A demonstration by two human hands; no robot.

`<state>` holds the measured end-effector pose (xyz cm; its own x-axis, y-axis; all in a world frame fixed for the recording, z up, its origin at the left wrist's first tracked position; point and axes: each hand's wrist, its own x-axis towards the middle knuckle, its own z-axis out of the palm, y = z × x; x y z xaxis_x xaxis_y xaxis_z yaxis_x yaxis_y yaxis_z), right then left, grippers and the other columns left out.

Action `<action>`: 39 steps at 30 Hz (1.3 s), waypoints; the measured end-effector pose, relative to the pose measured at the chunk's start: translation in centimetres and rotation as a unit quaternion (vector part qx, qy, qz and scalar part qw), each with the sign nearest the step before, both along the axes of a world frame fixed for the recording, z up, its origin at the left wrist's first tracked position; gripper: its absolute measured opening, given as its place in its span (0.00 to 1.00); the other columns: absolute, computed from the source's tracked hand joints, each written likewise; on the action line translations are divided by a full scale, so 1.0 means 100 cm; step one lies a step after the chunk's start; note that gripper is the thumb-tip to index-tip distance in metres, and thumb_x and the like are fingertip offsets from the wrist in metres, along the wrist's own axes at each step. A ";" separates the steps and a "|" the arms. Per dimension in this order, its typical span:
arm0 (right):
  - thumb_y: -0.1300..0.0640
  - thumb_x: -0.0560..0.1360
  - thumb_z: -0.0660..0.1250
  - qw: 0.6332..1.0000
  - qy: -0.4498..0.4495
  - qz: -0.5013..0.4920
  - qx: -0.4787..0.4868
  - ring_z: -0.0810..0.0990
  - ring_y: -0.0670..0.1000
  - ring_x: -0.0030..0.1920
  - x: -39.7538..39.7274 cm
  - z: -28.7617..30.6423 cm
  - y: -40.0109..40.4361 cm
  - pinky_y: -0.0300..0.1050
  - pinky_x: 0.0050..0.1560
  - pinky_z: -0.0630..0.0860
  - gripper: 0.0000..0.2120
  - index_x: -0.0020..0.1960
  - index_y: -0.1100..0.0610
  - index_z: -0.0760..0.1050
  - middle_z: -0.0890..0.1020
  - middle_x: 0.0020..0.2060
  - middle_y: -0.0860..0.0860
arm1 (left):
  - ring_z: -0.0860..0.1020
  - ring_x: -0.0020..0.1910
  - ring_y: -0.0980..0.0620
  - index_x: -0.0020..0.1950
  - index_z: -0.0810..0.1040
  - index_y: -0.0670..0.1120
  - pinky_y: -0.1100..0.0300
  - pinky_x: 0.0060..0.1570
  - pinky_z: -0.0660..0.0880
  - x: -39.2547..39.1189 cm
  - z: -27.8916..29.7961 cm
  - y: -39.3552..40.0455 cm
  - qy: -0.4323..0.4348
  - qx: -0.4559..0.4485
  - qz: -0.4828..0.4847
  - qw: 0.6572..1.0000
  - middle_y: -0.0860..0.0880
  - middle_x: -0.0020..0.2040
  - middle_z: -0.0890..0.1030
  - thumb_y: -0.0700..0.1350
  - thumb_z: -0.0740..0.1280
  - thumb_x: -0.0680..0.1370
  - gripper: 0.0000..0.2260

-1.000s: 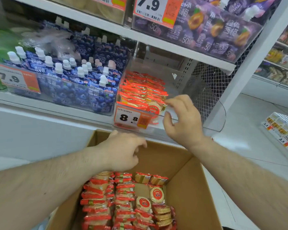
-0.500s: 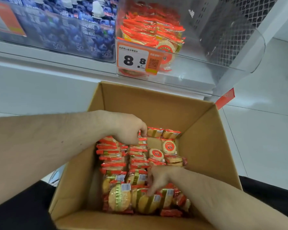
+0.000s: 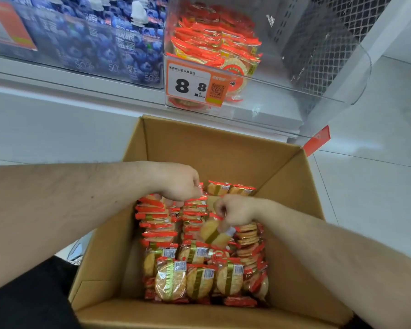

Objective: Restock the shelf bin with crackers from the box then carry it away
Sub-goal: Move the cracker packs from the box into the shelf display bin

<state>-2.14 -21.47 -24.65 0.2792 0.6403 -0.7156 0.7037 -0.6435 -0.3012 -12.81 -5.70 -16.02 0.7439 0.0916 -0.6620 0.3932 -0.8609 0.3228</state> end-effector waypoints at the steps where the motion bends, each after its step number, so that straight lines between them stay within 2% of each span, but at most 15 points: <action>1: 0.59 0.67 0.75 0.999 -0.002 -0.018 0.033 0.68 0.47 0.31 0.005 0.017 0.004 0.41 0.31 0.65 0.18 0.34 0.52 0.65 0.71 0.31 0.48 | 0.83 0.39 0.50 0.71 0.68 0.48 0.57 0.46 0.81 -0.001 0.003 -0.001 0.044 -0.049 0.048 0.997 0.47 0.46 0.84 0.59 0.53 0.82 0.22; 4: 0.61 0.66 0.75 0.980 -0.024 -0.045 0.191 0.67 0.47 0.32 0.004 0.054 0.013 0.44 0.35 0.68 0.20 0.32 0.51 0.63 0.69 0.31 0.45 | 0.82 0.49 0.37 0.77 0.57 0.49 0.45 0.49 0.79 -0.002 0.000 -0.003 0.124 -0.202 0.226 0.945 0.36 0.57 0.81 0.67 0.46 0.79 0.32; 6: 0.61 0.66 0.75 0.951 -0.034 -0.065 0.301 0.67 0.46 0.33 -0.009 0.067 0.015 0.46 0.38 0.69 0.20 0.32 0.50 0.63 0.69 0.30 0.43 | 0.80 0.52 0.35 0.76 0.60 0.48 0.44 0.47 0.78 0.000 -0.005 -0.002 0.112 -0.309 0.348 0.878 0.34 0.63 0.76 0.69 0.47 0.79 0.34; 8: 0.59 0.66 0.77 0.928 -0.040 -0.062 0.366 0.68 0.45 0.34 -0.023 0.072 0.015 0.43 0.39 0.70 0.20 0.33 0.49 0.64 0.70 0.31 0.43 | 0.82 0.47 0.39 0.70 0.69 0.45 0.47 0.42 0.80 0.002 -0.009 -0.002 0.071 -0.358 0.430 0.826 0.38 0.59 0.80 0.64 0.53 0.80 0.29; 11: 0.54 0.68 0.77 0.923 0.058 -0.108 0.365 0.74 0.42 0.37 -0.028 0.071 0.014 0.39 0.42 0.73 0.13 0.39 0.51 0.72 0.77 0.37 0.44 | 0.82 0.40 0.47 0.56 0.78 0.44 0.53 0.39 0.81 0.002 -0.014 0.003 -0.009 -0.308 0.424 0.852 0.43 0.46 0.83 0.44 0.63 0.79 0.08; 13: 0.50 0.72 0.73 0.922 0.129 -0.200 0.306 0.76 0.44 0.38 -0.020 0.058 0.012 0.39 0.42 0.73 0.10 0.42 0.52 0.73 0.78 0.39 0.46 | 0.80 0.42 0.46 0.51 0.77 0.46 0.53 0.41 0.80 0.002 -0.017 0.008 -0.060 -0.288 0.399 0.868 0.43 0.47 0.81 0.36 0.64 0.78 0.06; 15: 0.46 0.75 0.69 0.946 0.101 -0.237 0.195 0.76 0.45 0.39 -0.013 0.029 0.001 0.39 0.40 0.72 0.11 0.41 0.51 0.73 0.78 0.39 0.47 | 0.78 0.42 0.48 0.52 0.76 0.50 0.56 0.39 0.77 0.000 -0.015 0.011 -0.088 -0.263 0.367 0.888 0.44 0.49 0.81 0.35 0.65 0.77 0.10; 18: 0.45 0.74 0.70 0.991 0.022 -0.123 -0.039 0.79 0.50 0.48 -0.020 -0.031 -0.030 0.43 0.46 0.74 0.11 0.49 0.51 0.75 0.79 0.45 0.49 | 0.74 0.37 0.52 0.56 0.76 0.53 0.61 0.32 0.71 -0.003 -0.011 0.009 -0.089 -0.244 0.322 0.911 0.45 0.49 0.80 0.37 0.67 0.77 0.13; 21: 0.51 0.71 0.74 0.983 0.008 -0.051 -0.175 0.77 0.55 0.58 -0.038 -0.068 -0.054 0.45 0.53 0.75 0.27 0.67 0.55 0.70 0.78 0.59 0.53 | 0.74 0.33 0.52 0.55 0.76 0.55 0.62 0.30 0.70 -0.002 -0.013 0.007 -0.084 -0.236 0.300 0.920 0.44 0.48 0.82 0.38 0.67 0.76 0.13; 24: 0.55 0.69 0.76 0.981 -0.029 -0.037 -0.186 0.76 0.55 0.61 -0.046 -0.079 -0.065 0.45 0.55 0.74 0.31 0.68 0.54 0.67 0.75 0.62 0.53 | 0.77 0.36 0.50 0.54 0.76 0.56 0.61 0.33 0.73 0.000 -0.012 0.007 -0.083 -0.236 0.293 0.923 0.45 0.50 0.82 0.38 0.68 0.76 0.13; 26: 0.58 0.70 0.74 0.981 -0.044 -0.032 -0.185 0.76 0.55 0.60 -0.048 -0.081 -0.069 0.44 0.52 0.73 0.29 0.68 0.54 0.67 0.75 0.61 0.53 | 0.76 0.33 0.52 0.55 0.76 0.55 0.62 0.30 0.72 0.000 -0.011 0.007 -0.085 -0.235 0.290 0.924 0.45 0.47 0.82 0.38 0.68 0.76 0.14; 29: 0.61 0.72 0.71 0.980 -0.056 0.009 -0.193 0.77 0.53 0.51 -0.042 -0.077 -0.068 0.45 0.46 0.75 0.16 0.59 0.56 0.73 0.78 0.54 0.54 | 0.76 0.32 0.53 0.55 0.76 0.55 0.63 0.28 0.70 0.002 -0.010 0.008 -0.090 -0.238 0.292 0.922 0.46 0.46 0.82 0.38 0.67 0.76 0.13; 32: 0.62 0.71 0.69 0.982 -0.056 0.036 -0.177 0.75 0.53 0.42 -0.027 -0.056 -0.057 0.45 0.39 0.73 0.09 0.51 0.58 0.76 0.77 0.44 0.53 | 0.78 0.38 0.51 0.56 0.76 0.54 0.61 0.32 0.72 0.003 -0.006 0.009 -0.103 -0.248 0.297 0.916 0.47 0.49 0.81 0.38 0.66 0.76 0.13; 36: 0.62 0.69 0.67 0.991 -0.121 0.010 -0.053 0.73 0.52 0.41 -0.001 0.011 -0.039 0.43 0.38 0.69 0.07 0.40 0.52 0.71 0.76 0.38 0.49 | 0.79 0.46 0.49 0.56 0.76 0.54 0.58 0.38 0.73 0.004 0.002 0.010 -0.130 -0.270 0.312 0.902 0.47 0.50 0.81 0.42 0.62 0.79 0.10; 39: 0.60 0.66 0.66 0.956 -0.269 0.004 0.117 0.72 0.51 0.41 0.009 0.063 -0.036 0.47 0.47 0.69 0.11 0.36 0.50 0.64 0.73 0.35 0.44 | 0.79 0.51 0.49 0.57 0.77 0.54 0.55 0.44 0.74 0.005 0.008 0.012 -0.172 -0.297 0.327 0.881 0.47 0.52 0.81 0.50 0.59 0.81 0.09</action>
